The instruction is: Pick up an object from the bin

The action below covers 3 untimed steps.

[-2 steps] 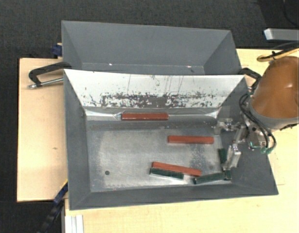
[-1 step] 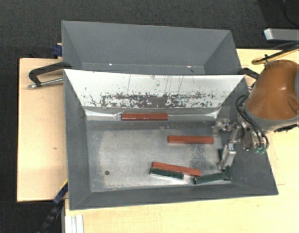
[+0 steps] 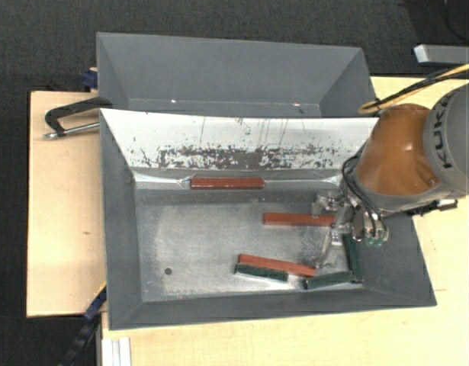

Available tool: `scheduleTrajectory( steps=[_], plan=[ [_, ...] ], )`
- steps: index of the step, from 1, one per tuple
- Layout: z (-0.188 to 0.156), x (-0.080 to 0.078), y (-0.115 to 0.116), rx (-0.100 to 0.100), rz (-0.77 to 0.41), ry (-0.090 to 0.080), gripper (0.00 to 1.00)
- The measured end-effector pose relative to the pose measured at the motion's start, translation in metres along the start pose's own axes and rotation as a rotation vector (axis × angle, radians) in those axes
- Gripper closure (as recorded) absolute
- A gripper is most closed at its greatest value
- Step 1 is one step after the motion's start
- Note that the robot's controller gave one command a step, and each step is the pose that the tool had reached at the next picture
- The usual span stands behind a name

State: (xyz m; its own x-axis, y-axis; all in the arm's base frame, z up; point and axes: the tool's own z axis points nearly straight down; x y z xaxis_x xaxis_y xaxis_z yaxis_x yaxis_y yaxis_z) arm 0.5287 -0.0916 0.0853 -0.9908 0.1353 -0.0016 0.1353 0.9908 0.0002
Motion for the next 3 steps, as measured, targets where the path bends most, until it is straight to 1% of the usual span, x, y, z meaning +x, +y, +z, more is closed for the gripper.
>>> scheduleTrajectory(
  steps=[1, 2, 3],
  plan=[
    [0.013, -0.024, 0.024, -0.003, -0.018, -0.001, 0.0],
    [0.014, -0.043, 0.027, -0.001, 0.257, -0.005, 1.0],
    [0.014, -0.043, 0.027, -0.001, 0.257, -0.004, 1.0]
  ],
)
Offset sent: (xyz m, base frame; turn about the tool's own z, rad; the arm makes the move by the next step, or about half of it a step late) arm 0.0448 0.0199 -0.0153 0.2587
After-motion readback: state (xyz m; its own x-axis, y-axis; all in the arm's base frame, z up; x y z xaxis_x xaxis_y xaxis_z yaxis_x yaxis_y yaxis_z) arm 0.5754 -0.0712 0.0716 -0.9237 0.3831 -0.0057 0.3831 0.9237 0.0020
